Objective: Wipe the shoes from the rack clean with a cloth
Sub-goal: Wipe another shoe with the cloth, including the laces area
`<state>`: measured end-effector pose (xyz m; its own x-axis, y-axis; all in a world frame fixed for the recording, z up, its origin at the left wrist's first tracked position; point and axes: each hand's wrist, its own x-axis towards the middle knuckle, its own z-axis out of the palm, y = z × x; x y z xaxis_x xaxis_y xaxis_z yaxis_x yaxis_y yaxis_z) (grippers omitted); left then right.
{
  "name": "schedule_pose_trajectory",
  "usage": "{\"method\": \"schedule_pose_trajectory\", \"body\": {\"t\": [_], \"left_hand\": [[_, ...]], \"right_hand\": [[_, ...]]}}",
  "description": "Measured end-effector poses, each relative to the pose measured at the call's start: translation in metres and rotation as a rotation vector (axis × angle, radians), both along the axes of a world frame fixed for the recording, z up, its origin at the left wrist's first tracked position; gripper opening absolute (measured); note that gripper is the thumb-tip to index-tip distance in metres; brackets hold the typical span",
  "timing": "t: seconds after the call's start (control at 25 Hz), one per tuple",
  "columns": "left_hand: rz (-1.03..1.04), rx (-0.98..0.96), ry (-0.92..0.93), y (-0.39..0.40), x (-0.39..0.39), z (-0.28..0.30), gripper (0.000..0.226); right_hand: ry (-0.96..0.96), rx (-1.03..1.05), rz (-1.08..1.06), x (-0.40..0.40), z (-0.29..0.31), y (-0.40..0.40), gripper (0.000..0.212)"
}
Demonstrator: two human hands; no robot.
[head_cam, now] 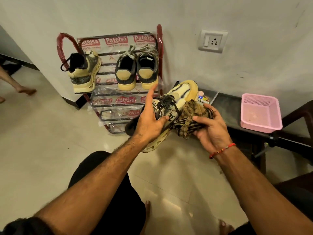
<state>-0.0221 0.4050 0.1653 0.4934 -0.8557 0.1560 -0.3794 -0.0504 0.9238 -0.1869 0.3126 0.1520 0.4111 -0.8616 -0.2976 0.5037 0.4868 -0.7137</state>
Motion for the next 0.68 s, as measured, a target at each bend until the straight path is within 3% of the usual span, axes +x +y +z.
{"method": "schedule_pose_trajectory", "body": {"t": [0.16,0.28,0.48,0.68], "left_hand": [[0.239,-0.083,0.197,0.011,0.018,0.011,0.081],[0.390,-0.176,0.313,0.020,0.050,0.021,0.063],[0.595,-0.302,0.214,0.029,0.117,0.047,0.049],[0.687,-0.236,0.173,-0.011,0.198,0.062,0.041]], "right_hand": [[-0.027,-0.065,-0.067,0.039,0.006,0.006,0.049],[0.003,-0.169,0.005,0.064,0.012,0.007,0.045],[0.301,-0.604,0.172,0.100,0.020,0.004,0.044],[0.371,-0.591,0.215,0.110,0.005,0.004,0.047]]}}
